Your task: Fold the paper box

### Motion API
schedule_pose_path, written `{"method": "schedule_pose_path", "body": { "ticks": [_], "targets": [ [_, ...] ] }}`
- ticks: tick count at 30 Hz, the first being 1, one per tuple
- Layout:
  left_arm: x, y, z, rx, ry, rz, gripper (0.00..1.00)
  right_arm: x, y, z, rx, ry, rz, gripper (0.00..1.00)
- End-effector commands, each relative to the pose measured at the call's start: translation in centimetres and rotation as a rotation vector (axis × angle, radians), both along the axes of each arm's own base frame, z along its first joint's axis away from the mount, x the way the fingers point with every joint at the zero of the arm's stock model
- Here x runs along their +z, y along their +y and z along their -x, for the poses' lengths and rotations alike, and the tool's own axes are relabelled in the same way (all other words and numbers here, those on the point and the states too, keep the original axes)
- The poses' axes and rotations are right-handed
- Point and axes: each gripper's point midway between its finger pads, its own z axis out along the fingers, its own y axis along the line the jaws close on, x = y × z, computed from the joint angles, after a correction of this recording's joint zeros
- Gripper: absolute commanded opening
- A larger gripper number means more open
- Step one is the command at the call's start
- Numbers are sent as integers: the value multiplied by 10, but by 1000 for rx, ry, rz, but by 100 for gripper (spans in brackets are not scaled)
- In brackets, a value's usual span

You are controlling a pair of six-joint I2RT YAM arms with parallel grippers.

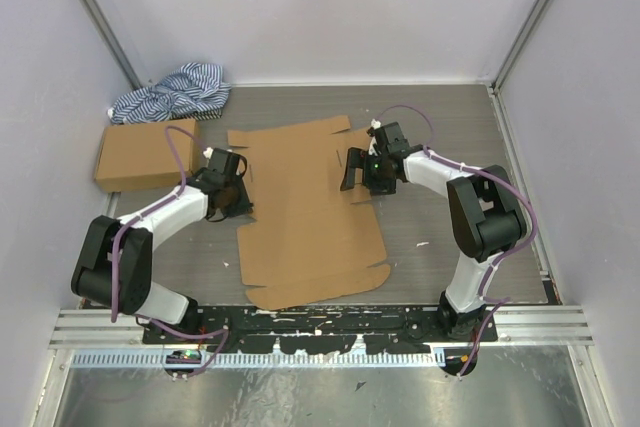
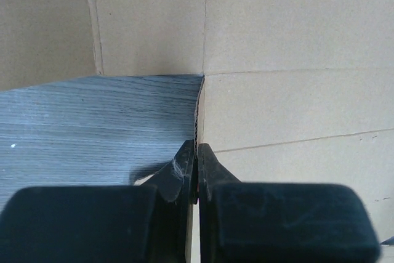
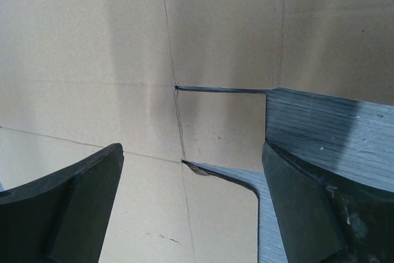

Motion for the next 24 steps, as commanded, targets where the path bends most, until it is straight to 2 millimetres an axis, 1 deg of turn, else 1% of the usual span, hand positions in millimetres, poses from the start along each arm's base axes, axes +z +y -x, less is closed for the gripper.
{"method": "schedule_pose_path", "body": {
  "ticks": [1,11,13,19,24],
  "targets": [
    [7,1,-2,-22,-10,-21,8,2,-6,-2,-17,-6,50,100],
    [5,4,5,-42,0,-33,7,-7,-21,1,-30,-4,131,100],
    [2,4,6,-45,6,-32,6,-9,-21,1,-24,0,135,100],
    [-3,1,5,-54,18,-21,6,-14,-8,6,30,19,110,100],
    [-7,-3,4,-59,31,-10,5,-10,5,8,57,18,67,100]
  ]
}}
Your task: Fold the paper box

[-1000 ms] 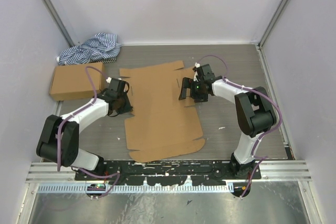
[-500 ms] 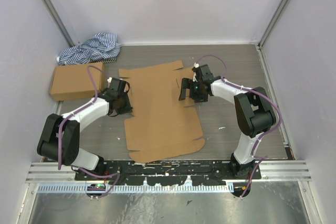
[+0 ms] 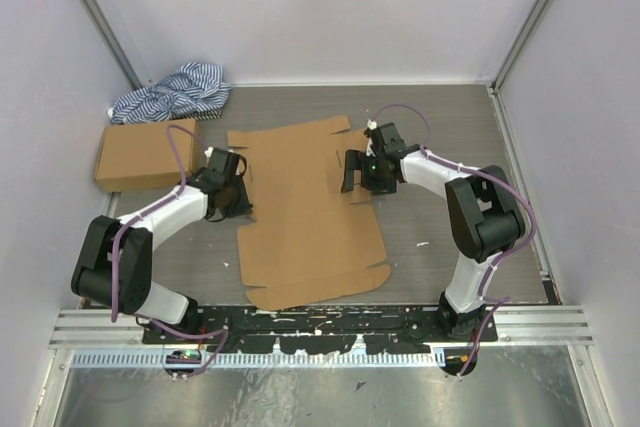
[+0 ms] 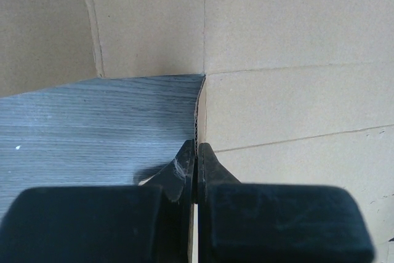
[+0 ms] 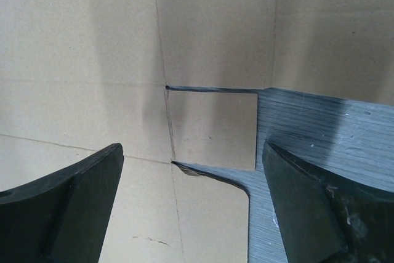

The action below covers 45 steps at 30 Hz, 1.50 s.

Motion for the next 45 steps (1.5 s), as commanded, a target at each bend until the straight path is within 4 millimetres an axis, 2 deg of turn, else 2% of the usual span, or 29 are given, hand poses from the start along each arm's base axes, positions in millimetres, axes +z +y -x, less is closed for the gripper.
{"method": "schedule_pose_path", "body": {
  "ticks": [1,12,21,26,33,45],
  "targets": [
    [-7,-4,1,-24,28,8,5,-5,9,7,39,35,-10,100],
    [-8,-5,2,-26,36,11,4,12,22,5,58,10,-71,100],
    [-10,-5,3,-26,41,11,4,55,40,6,94,-59,-159,100],
    [-10,-6,3,-27,41,14,4,69,49,9,114,-76,-191,100],
    [-10,-6,4,-28,42,19,4,68,65,15,142,-69,-209,100],
    [-12,-7,5,-35,49,19,4,61,108,28,218,-55,-215,100]
  ]
}}
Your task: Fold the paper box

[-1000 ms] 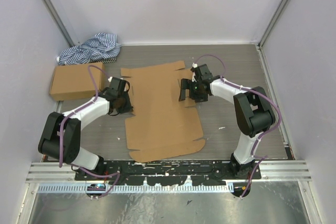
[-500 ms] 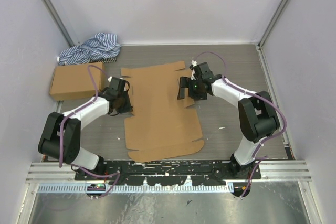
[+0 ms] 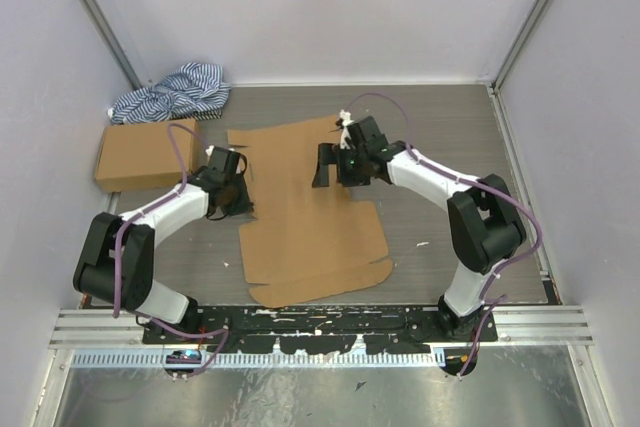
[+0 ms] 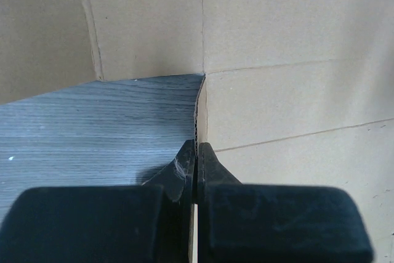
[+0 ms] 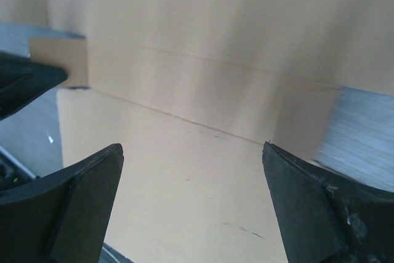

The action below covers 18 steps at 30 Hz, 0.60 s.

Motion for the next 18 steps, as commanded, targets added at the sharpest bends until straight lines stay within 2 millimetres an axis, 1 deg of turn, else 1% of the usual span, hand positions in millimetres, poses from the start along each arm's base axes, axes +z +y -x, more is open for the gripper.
{"method": "schedule_pose_path", "body": {
  "ticks": [1,4,7,9,11,15,18],
  "targets": [
    [-13,-4,12,-30,59,5,4,-4,39,17,84,49,-60,100],
    [-15,-5,12,-32,65,5,4,-17,45,17,92,69,-49,100],
    [-18,-3,14,-33,73,-2,4,-31,45,16,88,87,-37,100],
    [-17,-3,15,-34,74,-5,4,-35,45,17,91,97,-35,100],
    [-17,-1,15,-34,75,-12,4,-31,45,16,88,85,-38,100],
    [-15,1,16,-37,71,-23,4,-8,35,10,57,23,-11,100],
    [-15,3,17,-38,73,-32,4,8,14,1,-3,-25,35,100]
  ]
}}
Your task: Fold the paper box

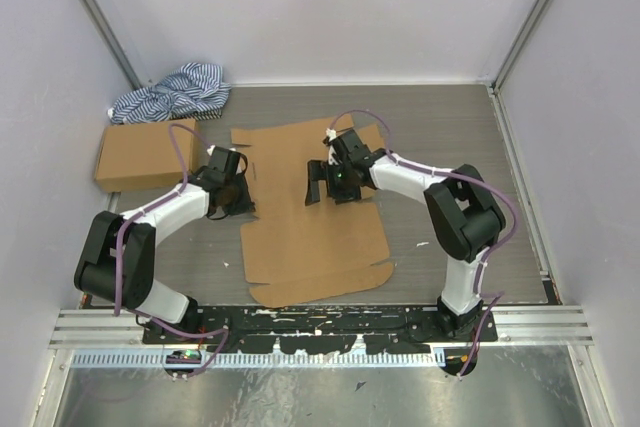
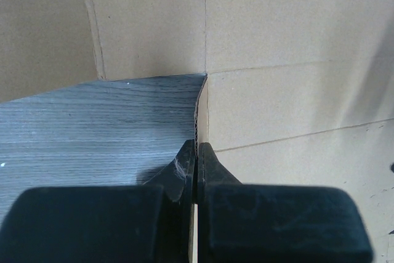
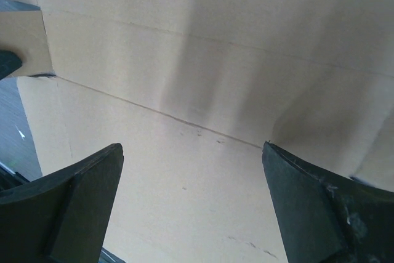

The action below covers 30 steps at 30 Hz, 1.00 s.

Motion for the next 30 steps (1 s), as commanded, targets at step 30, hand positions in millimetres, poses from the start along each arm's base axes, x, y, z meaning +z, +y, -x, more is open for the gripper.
{"method": "schedule_pose_path", "body": {
  "ticks": [30],
  "targets": [
    [-16,4,16,-31,82,-37,4,4,-89,-47,-189,-72,32,93]
  ]
}}
